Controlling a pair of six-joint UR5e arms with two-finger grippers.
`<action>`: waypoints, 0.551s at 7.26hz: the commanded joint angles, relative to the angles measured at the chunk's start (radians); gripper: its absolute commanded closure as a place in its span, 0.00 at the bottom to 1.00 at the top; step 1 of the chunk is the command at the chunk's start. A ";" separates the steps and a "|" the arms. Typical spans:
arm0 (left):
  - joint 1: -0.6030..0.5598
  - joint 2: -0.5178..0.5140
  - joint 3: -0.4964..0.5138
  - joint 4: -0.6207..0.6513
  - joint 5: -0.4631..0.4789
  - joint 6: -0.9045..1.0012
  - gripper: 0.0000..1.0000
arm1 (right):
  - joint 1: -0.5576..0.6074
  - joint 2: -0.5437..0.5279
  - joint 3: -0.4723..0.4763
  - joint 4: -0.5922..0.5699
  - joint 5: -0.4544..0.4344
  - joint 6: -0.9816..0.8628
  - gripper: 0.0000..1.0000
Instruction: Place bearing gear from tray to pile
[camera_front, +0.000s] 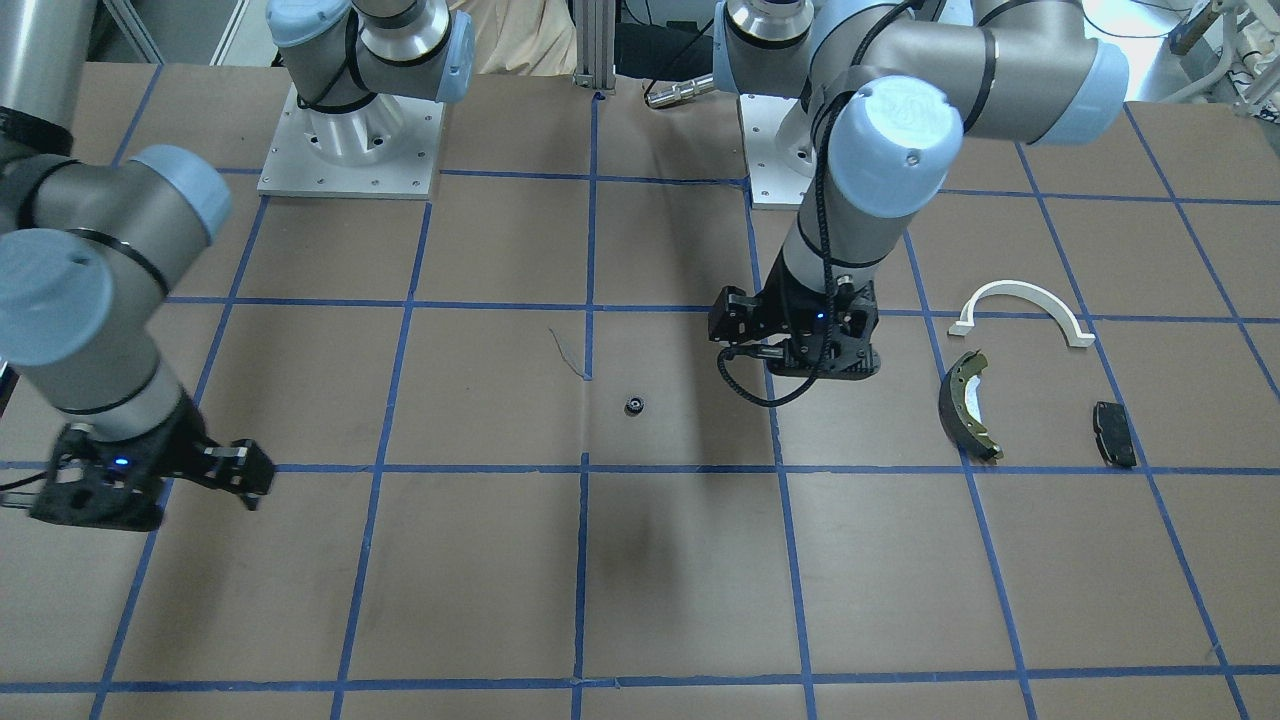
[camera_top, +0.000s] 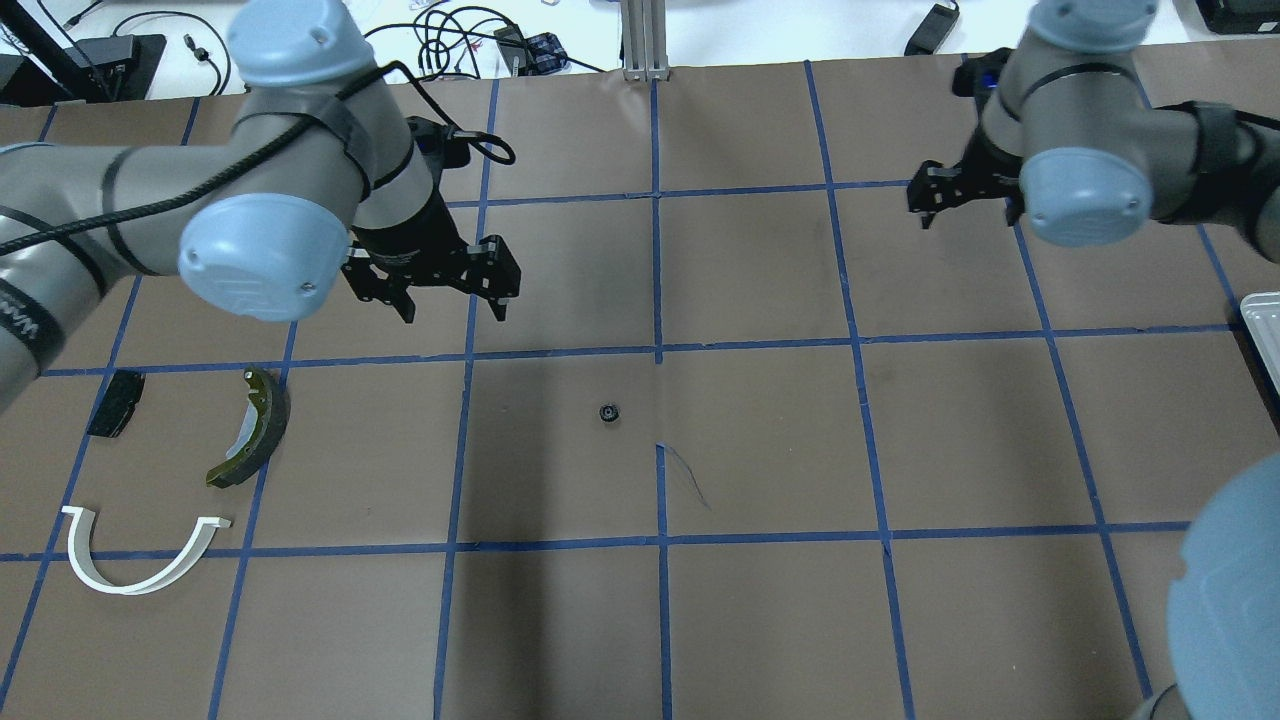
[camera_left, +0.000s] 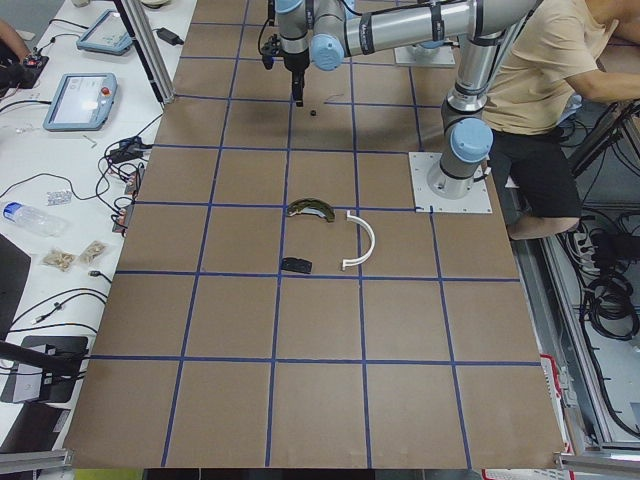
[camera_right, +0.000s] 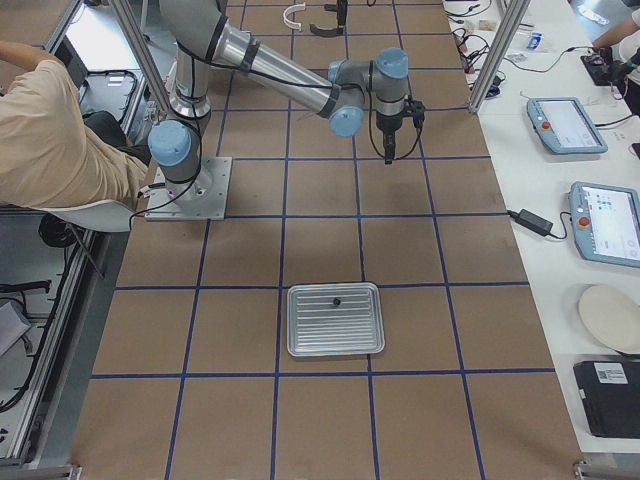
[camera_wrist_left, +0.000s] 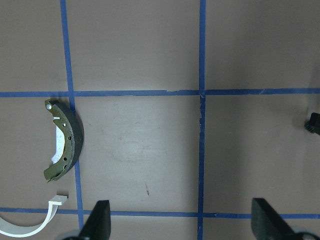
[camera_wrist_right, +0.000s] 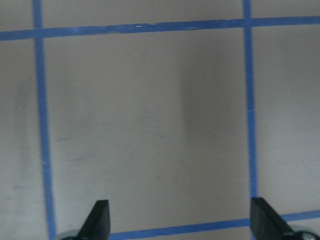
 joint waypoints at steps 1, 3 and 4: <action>-0.091 -0.089 -0.053 0.153 -0.006 -0.018 0.00 | -0.253 -0.034 0.005 0.031 -0.012 -0.279 0.02; -0.116 -0.141 -0.080 0.192 -0.073 -0.051 0.02 | -0.483 -0.033 0.038 0.029 0.028 -0.538 0.03; -0.120 -0.163 -0.088 0.203 -0.073 -0.051 0.02 | -0.569 -0.024 0.073 0.014 0.037 -0.682 0.03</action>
